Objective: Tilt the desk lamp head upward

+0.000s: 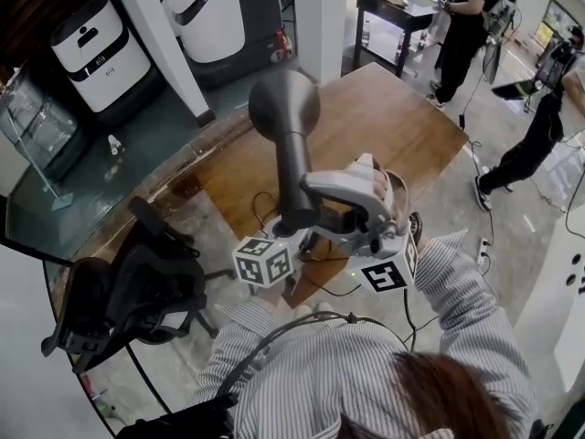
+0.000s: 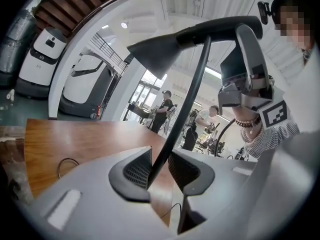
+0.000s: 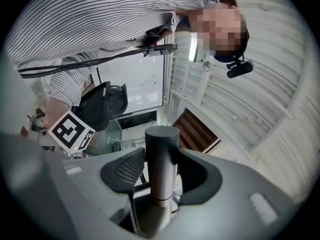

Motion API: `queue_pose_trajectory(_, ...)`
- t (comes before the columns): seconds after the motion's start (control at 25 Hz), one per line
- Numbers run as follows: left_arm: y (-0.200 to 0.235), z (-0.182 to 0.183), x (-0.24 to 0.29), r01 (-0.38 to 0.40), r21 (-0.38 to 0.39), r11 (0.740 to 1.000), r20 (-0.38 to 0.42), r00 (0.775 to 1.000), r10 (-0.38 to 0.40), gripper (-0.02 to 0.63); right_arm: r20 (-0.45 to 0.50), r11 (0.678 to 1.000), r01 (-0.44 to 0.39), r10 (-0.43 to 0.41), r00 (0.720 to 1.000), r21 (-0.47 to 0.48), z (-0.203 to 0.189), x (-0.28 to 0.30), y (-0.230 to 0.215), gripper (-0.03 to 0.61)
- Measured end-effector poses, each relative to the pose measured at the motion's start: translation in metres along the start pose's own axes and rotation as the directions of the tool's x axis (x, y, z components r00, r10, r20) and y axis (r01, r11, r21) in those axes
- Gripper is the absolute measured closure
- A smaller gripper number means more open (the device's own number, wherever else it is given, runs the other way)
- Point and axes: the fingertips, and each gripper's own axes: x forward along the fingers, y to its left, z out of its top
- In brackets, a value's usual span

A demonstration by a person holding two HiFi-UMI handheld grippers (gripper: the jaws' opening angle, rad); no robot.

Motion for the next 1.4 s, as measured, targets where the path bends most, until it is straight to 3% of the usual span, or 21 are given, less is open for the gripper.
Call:
queue_pose_trajectory(0.6, -0.005, 0.0, 0.003, 0.168, 0.039, 0.985, -0.003, 0.986, -0.168, 0.511, -0.023, 0.991, 0.045, -0.049, 0.999, -0.128, -0.011, -0.01, 0.014, 0.379)
queue_pose_trajectory(0.92, -0.008, 0.0, 0.004, 0.234, 0.042, 0.971, -0.026, 0.972, -0.233, 0.511, -0.006, 0.969, 0.043, -0.046, 0.999, -0.244, -0.013, -0.015, 0.024, 0.376)
queue_pose_trajectory(1.4, -0.007, -0.003, 0.004, 0.275, 0.042, 0.961, -0.047, 0.961, -0.273, 0.511, 0.0, 0.968, 0.056, -0.058, 0.998, -0.245, -0.019, -0.02, 0.043, 0.356)
